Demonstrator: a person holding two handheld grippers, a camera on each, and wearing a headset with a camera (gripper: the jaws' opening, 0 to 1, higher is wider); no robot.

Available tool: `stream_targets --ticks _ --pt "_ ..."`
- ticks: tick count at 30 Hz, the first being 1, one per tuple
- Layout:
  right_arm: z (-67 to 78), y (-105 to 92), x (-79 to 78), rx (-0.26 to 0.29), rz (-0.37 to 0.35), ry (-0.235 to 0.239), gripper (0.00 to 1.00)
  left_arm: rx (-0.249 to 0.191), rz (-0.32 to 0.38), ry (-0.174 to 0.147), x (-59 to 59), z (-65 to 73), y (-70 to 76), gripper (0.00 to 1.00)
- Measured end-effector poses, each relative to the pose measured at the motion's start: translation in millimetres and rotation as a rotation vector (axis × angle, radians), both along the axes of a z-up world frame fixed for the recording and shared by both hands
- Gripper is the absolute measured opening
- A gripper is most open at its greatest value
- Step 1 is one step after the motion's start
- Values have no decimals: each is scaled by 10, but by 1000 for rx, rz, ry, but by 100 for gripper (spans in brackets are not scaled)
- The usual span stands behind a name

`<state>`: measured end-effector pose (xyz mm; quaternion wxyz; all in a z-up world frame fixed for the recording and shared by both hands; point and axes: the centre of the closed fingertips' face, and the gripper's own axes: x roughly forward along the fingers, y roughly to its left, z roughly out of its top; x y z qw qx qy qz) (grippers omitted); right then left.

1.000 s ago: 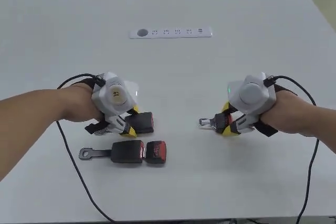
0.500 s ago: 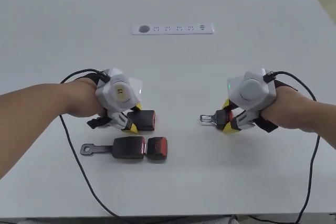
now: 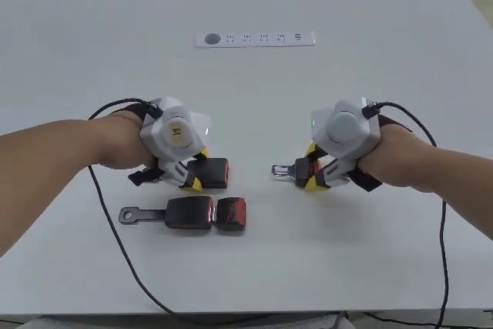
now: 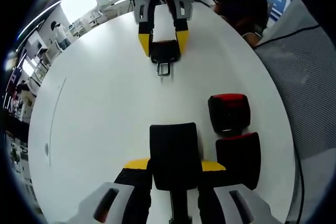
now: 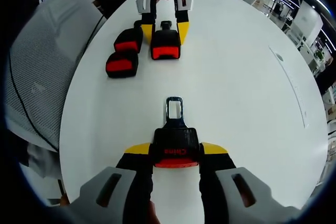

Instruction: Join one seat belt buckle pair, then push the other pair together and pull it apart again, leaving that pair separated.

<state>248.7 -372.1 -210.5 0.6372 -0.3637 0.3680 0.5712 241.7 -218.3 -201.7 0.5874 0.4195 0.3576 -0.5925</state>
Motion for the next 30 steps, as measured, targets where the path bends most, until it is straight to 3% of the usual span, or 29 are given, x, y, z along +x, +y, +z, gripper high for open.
stream_targets --ticks 16,22,30 --pt "32 564 -43 31 41 -10 32 7 42 3 14 -4 19 34" --pt "33 695 -29 38 50 -13 32 11 53 1 29 -22 32 34" --pt "25 792 -58 7 103 -32 32 19 53 6 52 -50 50 34"
